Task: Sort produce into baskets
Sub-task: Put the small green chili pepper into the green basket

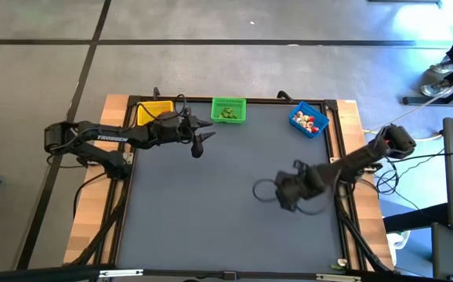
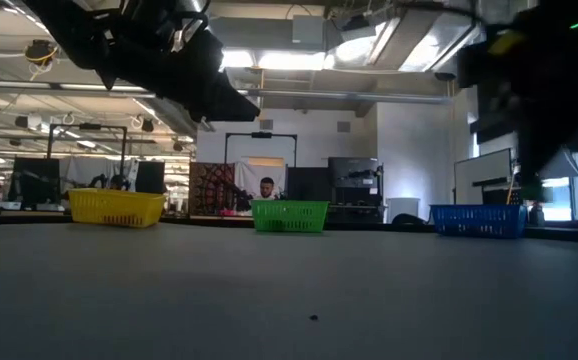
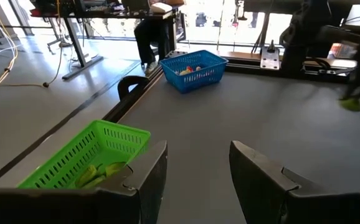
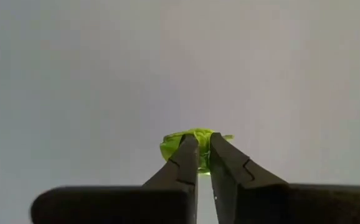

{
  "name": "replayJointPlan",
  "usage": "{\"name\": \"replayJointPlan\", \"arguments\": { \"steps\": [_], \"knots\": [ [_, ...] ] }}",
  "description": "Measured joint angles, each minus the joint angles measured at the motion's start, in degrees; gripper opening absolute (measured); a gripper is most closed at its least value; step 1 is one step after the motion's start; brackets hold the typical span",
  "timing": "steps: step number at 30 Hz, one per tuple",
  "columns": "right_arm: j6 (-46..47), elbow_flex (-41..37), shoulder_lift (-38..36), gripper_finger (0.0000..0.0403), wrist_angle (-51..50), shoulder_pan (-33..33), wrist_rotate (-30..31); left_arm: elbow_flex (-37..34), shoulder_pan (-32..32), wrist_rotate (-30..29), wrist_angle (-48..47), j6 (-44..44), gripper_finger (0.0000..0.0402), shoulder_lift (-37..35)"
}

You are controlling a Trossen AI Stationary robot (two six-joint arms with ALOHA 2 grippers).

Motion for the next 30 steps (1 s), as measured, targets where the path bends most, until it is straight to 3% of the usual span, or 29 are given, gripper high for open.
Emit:
{"name": "replayJointPlan", "arguments": {
  "steps": [8,17,25,30],
  "knots": [
    [-20.15,0.0,0.0,0.0021,13.57,-17.54,7.47,0.0,0.0,0.0,-0.26,-0.29,0.0168,0.0],
    [-37.23,0.04,6.07,0.0021,44.99,-34.87,6.69,0.0,0.0,0.0,-1.18,-0.65,0.0169,0.0],
    [-39.89,0.06,16.74,0.0021,70.23,-45.37,4.78,-0.01,0.0,0.0,-2.9,-0.79,0.0169,0.33],
    [-38.5,0.04,21.48,0.0022,79.99,-49.3,1.6,-0.02,0.0,0.0,-0.39,-0.36,0.0169,1.69]
  ]
}}
